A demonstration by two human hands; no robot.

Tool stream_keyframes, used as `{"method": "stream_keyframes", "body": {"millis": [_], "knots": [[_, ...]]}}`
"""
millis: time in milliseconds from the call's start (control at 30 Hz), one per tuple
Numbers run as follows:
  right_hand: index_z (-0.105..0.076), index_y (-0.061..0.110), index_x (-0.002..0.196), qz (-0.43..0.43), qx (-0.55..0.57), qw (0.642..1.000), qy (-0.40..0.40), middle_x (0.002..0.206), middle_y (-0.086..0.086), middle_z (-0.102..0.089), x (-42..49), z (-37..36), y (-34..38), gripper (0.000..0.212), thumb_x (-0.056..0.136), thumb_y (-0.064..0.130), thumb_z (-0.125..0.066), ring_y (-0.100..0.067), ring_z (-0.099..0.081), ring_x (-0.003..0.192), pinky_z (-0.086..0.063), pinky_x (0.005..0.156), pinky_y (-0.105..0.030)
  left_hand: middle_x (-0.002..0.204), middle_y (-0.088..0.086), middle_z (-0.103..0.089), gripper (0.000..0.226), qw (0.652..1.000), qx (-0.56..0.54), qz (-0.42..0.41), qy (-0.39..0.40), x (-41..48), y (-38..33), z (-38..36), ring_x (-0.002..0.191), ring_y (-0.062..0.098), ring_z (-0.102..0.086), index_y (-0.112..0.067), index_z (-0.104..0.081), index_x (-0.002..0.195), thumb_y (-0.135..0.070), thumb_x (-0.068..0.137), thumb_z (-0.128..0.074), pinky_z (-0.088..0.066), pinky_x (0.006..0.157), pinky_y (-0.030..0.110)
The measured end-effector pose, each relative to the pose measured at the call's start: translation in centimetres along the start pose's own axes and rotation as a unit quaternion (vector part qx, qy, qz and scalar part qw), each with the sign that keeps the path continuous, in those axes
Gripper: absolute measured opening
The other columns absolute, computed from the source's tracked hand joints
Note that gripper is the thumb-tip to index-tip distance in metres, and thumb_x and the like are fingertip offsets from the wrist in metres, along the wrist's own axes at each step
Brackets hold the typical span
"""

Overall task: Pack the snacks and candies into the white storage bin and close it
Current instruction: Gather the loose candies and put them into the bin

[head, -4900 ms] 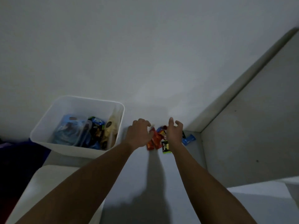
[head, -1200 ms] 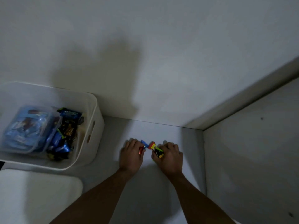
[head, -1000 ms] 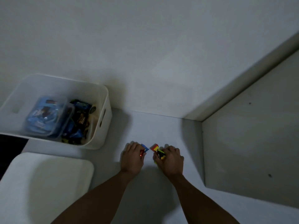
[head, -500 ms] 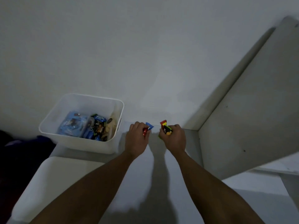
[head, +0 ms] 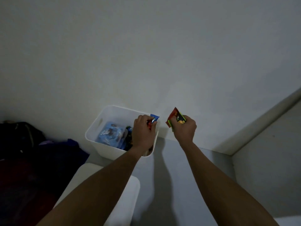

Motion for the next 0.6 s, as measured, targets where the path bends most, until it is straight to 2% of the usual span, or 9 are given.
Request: {"method": "stream_keyframes", "body": {"millis": [100,233,300,367,433,533,600], "knots": [[-0.061,0.012,0.059,-0.049,0.065,0.997,0.006,0.056,-0.005,-0.059,-0.2,-4.8,1.0,0.023,0.07,0.027,-0.074,-0.015,-0.051,0.05,-0.041,0.048,-0.026,0.102,-0.007,-0.057,0.012,0.998,-0.022,0.06,0.027,2.1,4.4,2.3,0.097,0.016,-0.057,-0.024,-0.057,0.103,-0.03,0.093,-0.061,-0.051,0.084,0.034],[-0.064,-0.007,0.071,-0.103,0.06,0.991,0.067,0.066,-0.029,-0.064,-1.1,-11.9,0.7,0.039,0.067,0.03,-0.075,-0.026,-0.059,0.053,-0.039,0.043,-0.026,0.106,-0.002,-0.061,0.016,0.988,-0.008,0.106,0.116,4.3,10.0,3.7,0.096,0.014,-0.058,-0.02,-0.06,0.107,-0.024,0.093,-0.063,-0.047,0.082,0.027],[-0.063,-0.008,0.067,-0.122,0.038,0.988,0.09,0.058,-0.026,-0.059,-1.7,-14.5,0.3,0.038,0.069,0.028,-0.075,-0.026,-0.057,0.049,-0.036,0.038,-0.023,0.105,0.001,-0.064,0.015,0.976,-0.01,0.143,0.163,5.2,12.5,3.8,0.096,0.016,-0.06,-0.019,-0.06,0.107,-0.022,0.092,-0.063,-0.045,0.08,0.027],[-0.06,0.0,0.061,-0.17,0.027,0.98,0.101,0.054,-0.018,-0.052,-2.2,-16.5,-0.9,0.029,0.074,0.02,-0.076,-0.024,-0.051,0.045,-0.038,0.037,-0.023,0.104,0.002,-0.065,0.016,0.961,-0.002,0.158,0.229,5.7,14.2,3.0,0.096,0.02,-0.062,-0.02,-0.058,0.106,-0.022,0.091,-0.063,-0.05,0.082,0.032],[-0.059,0.003,0.061,-0.221,0.01,0.969,0.107,0.059,-0.018,-0.055,-2.7,-18.0,-2.4,0.027,0.075,0.018,-0.077,-0.024,-0.055,0.046,-0.047,0.041,-0.028,0.103,0.0,-0.067,0.015,0.939,0.035,0.129,0.318,5.3,14.8,1.6,0.096,0.021,-0.063,-0.02,-0.06,0.103,-0.024,0.089,-0.064,-0.052,0.084,0.036],[-0.066,-0.002,0.076,-0.287,-0.013,0.953,0.093,0.074,-0.019,-0.065,-3.3,-19.2,-4.8,0.031,0.075,0.025,-0.081,-0.029,-0.066,0.062,-0.056,0.042,-0.037,0.097,0.006,-0.069,0.018,0.881,0.091,0.066,0.46,3.3,15.0,-0.6,0.089,0.025,-0.064,-0.014,-0.066,0.1,-0.026,0.088,-0.061,-0.054,0.079,0.036],[-0.066,-0.001,0.077,-0.307,-0.028,0.948,0.082,0.078,-0.021,-0.068,-3.5,-19.7,-5.8,0.037,0.073,0.032,-0.082,-0.032,-0.069,0.067,-0.06,0.05,-0.048,0.091,0.006,-0.069,0.013,0.858,0.11,0.049,0.5,2.4,15.6,-1.6,0.085,0.026,-0.064,-0.017,-0.063,0.089,-0.029,0.085,-0.061,-0.055,0.079,0.04]]}}
Point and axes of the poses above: each hand's wrist, its own x-axis towards the middle knuckle, its own z-axis out of the back of the hand, y = z × x, the point moved 9 cm from there along x, towards the middle knuckle
